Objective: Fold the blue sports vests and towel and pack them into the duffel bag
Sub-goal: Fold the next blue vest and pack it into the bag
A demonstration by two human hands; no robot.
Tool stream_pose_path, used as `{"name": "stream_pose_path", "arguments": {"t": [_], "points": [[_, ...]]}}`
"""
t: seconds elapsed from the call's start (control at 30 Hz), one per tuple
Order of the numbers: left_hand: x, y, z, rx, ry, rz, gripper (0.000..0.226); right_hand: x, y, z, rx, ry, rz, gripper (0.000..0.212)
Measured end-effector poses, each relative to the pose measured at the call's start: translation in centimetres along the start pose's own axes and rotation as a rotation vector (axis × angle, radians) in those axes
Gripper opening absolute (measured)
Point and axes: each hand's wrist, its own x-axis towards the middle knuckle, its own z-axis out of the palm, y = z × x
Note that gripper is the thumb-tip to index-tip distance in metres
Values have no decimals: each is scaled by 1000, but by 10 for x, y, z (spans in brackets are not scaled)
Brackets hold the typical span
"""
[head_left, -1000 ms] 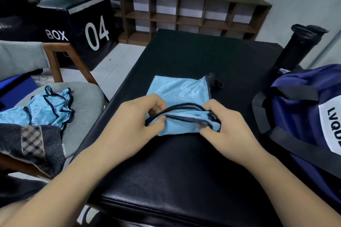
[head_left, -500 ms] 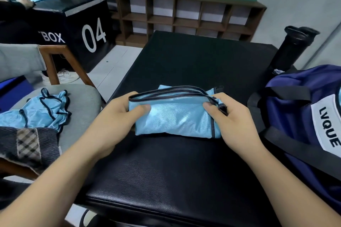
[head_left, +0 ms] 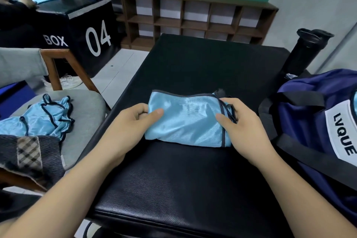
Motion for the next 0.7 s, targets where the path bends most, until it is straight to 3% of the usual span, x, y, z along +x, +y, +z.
{"name": "stream_pose_path", "arguments": {"t": [0.13, 0.4, 0.6, 0.7], "points": [[2, -3, 2, 166, 45, 28, 30, 3, 6, 1, -11, 37, 51, 35], [5, -2, 4, 512, 176, 38, 26, -2, 0, 3, -89, 156, 22, 44], [-1, 0, 5, 637, 252, 85, 23, -3, 3, 0, -284, 214, -167, 46], [-1, -2, 8, 663, 279, 246, 27, -11, -8, 0, -400, 276, -417, 35]]}}
